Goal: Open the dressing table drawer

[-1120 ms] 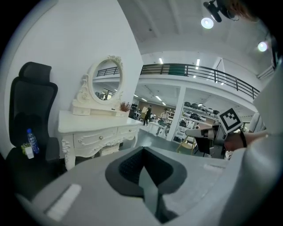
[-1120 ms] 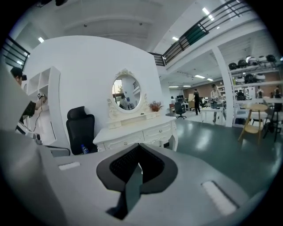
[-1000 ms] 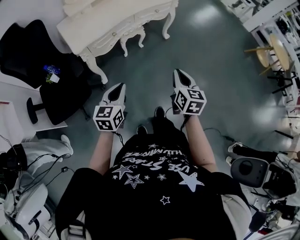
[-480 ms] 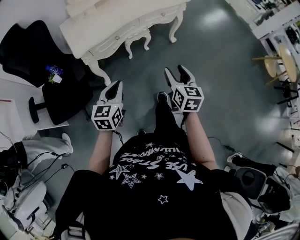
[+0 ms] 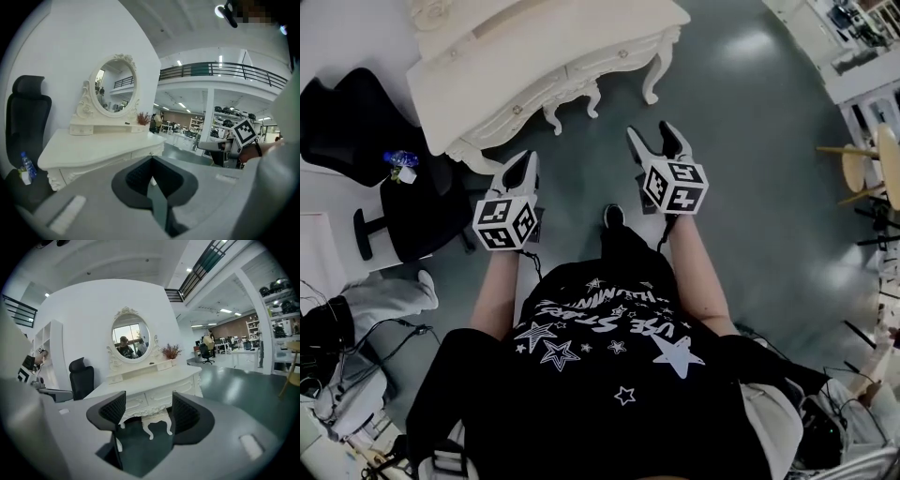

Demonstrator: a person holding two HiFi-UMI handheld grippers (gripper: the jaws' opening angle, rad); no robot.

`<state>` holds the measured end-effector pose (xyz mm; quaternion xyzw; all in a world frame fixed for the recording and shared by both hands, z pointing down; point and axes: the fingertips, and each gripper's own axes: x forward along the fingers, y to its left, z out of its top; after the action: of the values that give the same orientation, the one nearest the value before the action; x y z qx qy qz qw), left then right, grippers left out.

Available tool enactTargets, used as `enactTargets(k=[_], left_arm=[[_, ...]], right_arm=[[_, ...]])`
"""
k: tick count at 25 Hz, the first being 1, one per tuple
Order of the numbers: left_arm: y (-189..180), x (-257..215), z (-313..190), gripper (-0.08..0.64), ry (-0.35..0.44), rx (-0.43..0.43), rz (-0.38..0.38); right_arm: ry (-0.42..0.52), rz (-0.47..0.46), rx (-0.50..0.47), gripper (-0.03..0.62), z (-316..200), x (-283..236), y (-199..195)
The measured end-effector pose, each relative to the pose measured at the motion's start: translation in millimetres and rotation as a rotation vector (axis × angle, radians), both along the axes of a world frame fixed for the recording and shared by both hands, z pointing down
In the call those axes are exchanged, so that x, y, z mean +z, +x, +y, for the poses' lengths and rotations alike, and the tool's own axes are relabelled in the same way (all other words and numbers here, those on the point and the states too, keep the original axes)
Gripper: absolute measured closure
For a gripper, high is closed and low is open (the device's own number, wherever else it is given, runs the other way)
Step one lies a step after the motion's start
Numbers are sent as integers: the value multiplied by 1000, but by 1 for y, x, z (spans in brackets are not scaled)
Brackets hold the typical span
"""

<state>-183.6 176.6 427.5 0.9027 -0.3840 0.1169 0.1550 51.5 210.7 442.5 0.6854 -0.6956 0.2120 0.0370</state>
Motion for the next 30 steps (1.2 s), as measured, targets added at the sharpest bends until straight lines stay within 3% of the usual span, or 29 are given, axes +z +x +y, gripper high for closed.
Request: enactTargets(k=[5, 11, 21, 30], left_arm=[[46, -5, -45, 560, 11, -45, 7], [83, -3, -78, 560, 4, -101, 31], [92, 3, -120, 560, -21, -131, 28], [108, 21, -208, 560, -43, -103, 48]], right_arm=[[0, -3, -41, 272, -46, -1, 48], [14, 24, -105, 272, -97, -5, 80], [-17, 28, -154, 275, -146, 5, 80], [-35, 50, -128, 276, -227, 11, 96]])
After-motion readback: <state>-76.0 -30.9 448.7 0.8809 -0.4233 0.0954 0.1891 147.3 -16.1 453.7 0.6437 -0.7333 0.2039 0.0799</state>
